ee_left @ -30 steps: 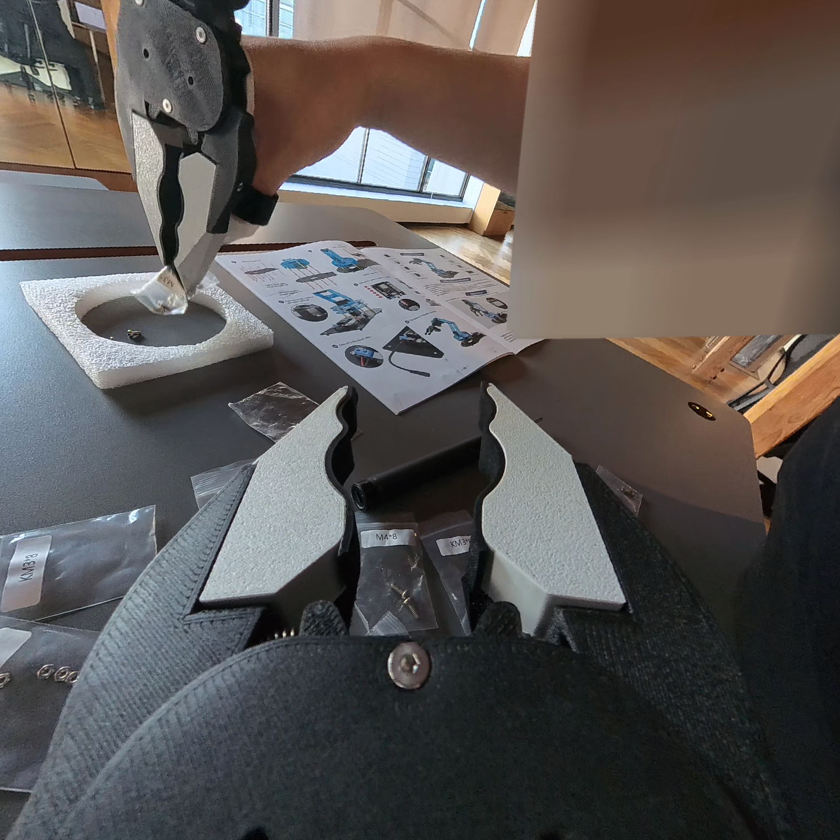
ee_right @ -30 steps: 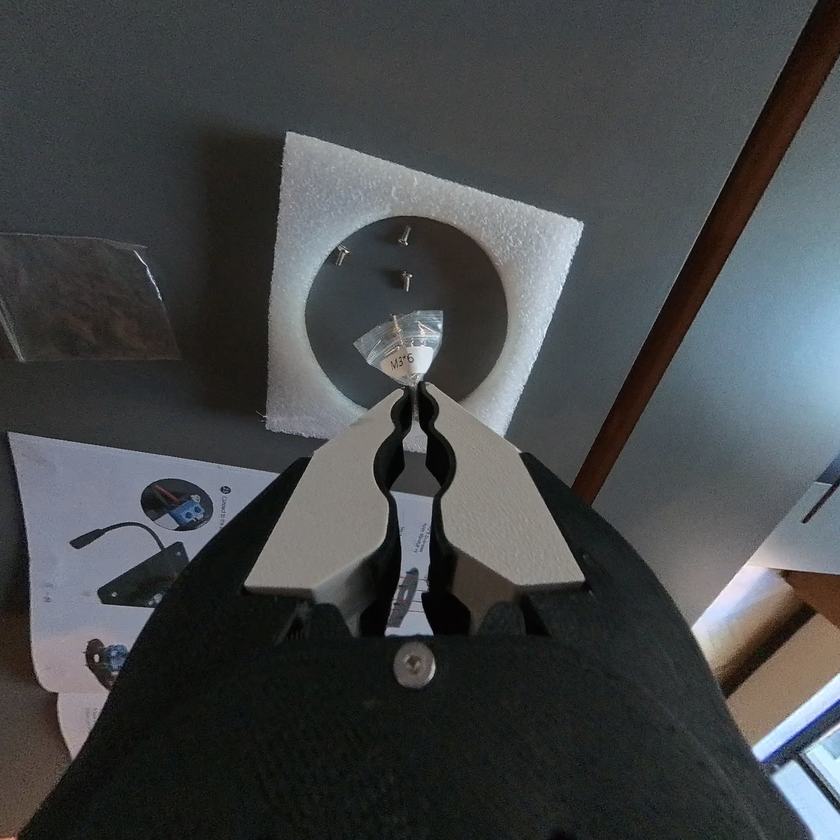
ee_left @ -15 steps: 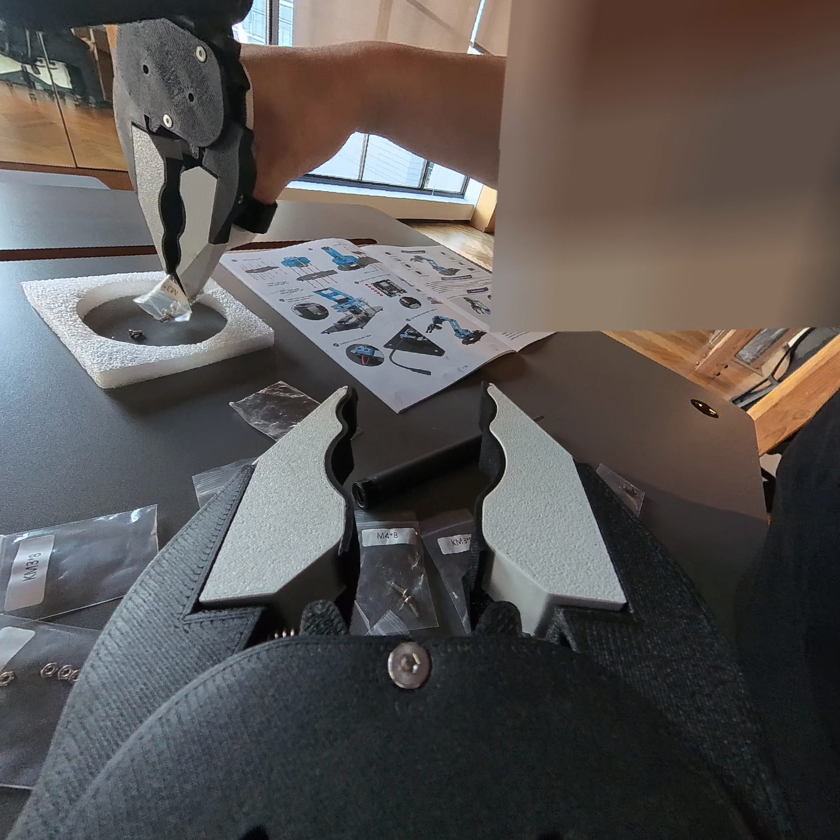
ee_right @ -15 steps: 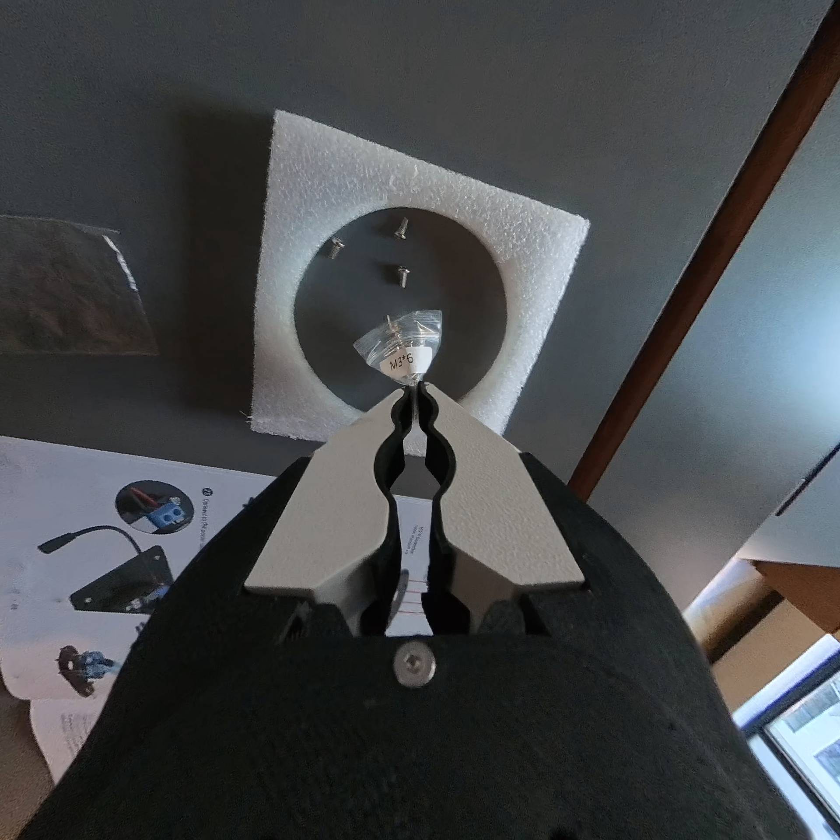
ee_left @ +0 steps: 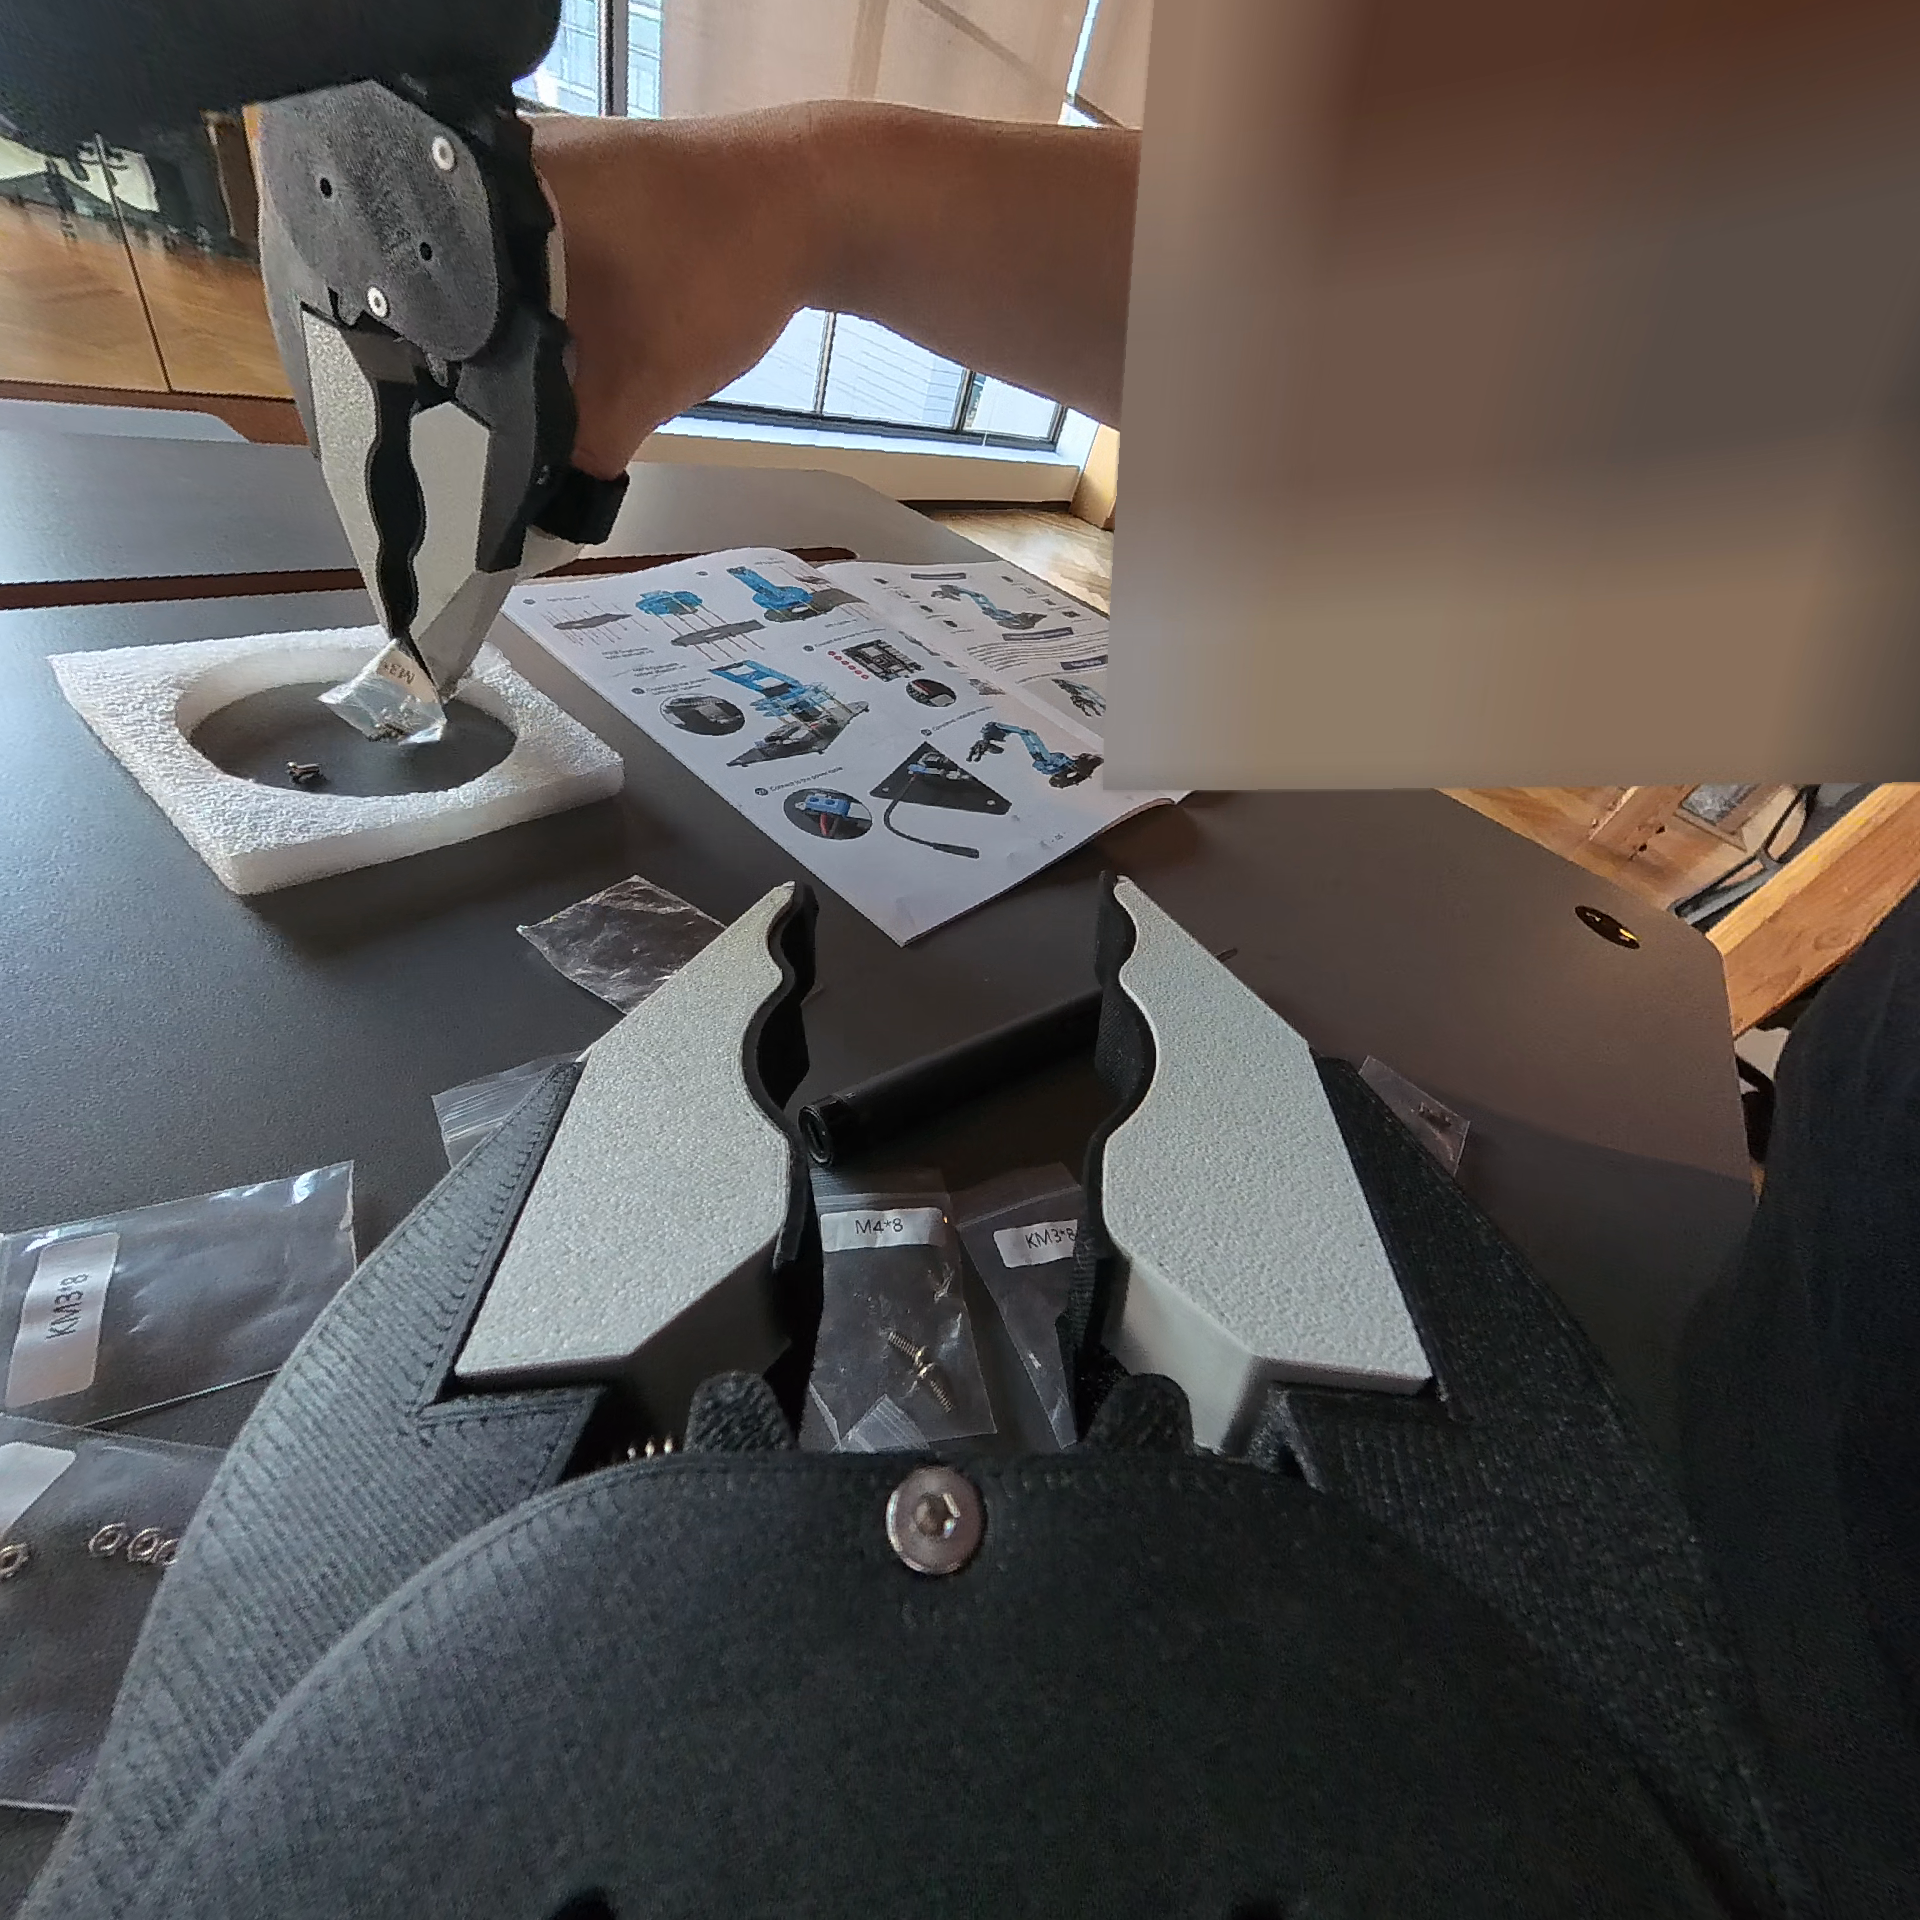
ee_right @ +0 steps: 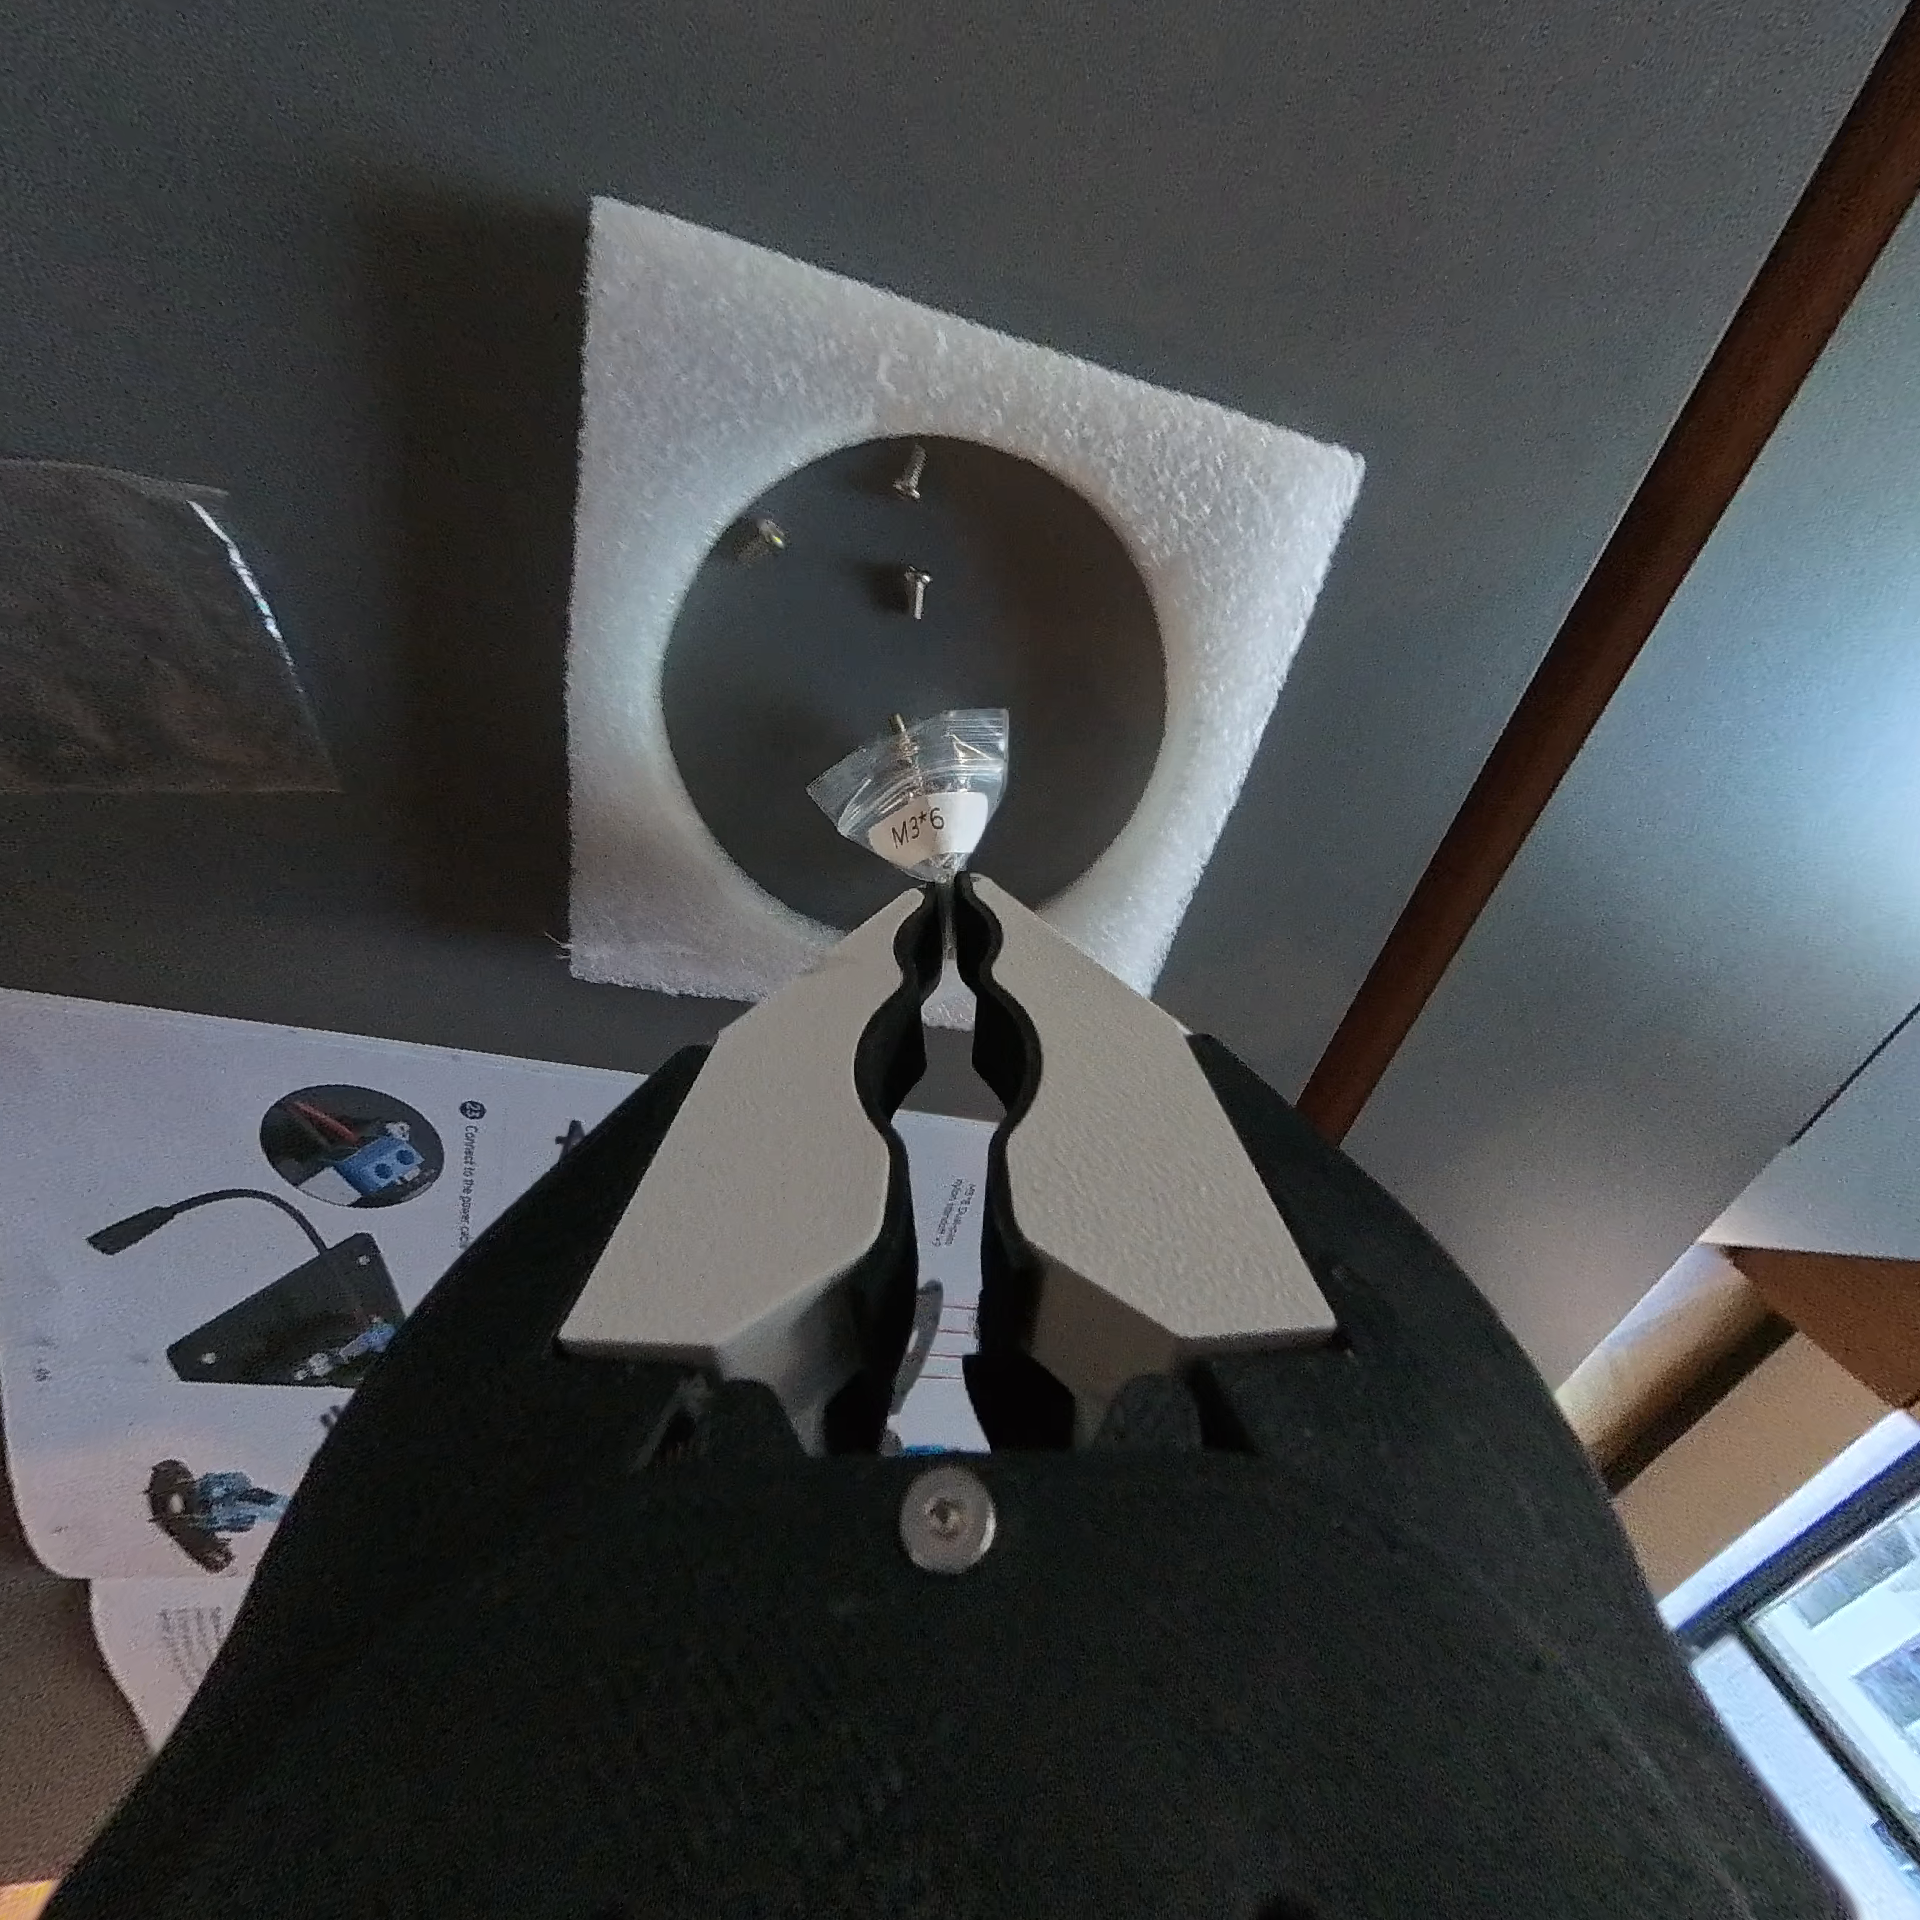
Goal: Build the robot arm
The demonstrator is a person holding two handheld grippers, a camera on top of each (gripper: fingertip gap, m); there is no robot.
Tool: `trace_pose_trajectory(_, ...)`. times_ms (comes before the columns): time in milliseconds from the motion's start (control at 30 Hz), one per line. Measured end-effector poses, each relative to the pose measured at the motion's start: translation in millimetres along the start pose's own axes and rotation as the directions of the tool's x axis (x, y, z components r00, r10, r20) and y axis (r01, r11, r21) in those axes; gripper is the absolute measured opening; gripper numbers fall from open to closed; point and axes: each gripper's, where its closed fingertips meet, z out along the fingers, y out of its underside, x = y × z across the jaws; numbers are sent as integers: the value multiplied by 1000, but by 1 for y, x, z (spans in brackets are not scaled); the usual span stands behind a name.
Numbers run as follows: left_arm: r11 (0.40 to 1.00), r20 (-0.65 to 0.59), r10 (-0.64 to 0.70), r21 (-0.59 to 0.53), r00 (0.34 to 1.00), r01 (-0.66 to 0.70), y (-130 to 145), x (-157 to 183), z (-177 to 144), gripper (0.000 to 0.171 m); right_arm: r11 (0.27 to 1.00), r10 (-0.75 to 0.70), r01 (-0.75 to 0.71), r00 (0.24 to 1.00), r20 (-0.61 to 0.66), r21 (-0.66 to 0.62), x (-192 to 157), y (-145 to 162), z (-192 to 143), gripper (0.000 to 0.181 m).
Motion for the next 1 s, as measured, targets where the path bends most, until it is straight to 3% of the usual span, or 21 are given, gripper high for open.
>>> trace_pose_trajectory(333,1000,4,5,0,1000,-5,0,-1,-1,53,999,20,-20,1000,-7,28,7,-2,-3,1)
trace_pose_trajectory(467,1000,9,4,-2,1000,-4,1,-3,-1,53,989,64,-65,998,10,129,6,-5,-11,1)
trace_pose_trajectory(567,1000,12,2,4,1000,-2,0,-4,-2,53,944,158,-170,985,62,284,2,-9,-24,1)
trace_pose_trajectory(700,1000,8,-3,2,1000,3,2,-5,-1,52,800,272,-312,950,155,513,-13,-9,-51,1)
trace_pose_trajectory(867,999,12,14,-39,1000,-14,6,-8,4,53,492,363,-449,884,293,746,-46,-1,-80,1)
trace_pose_trajectory(1000,999,-3,-11,-48,1000,11,5,-8,10,51,244,395,-545,811,431,802,-73,4,-96,1)
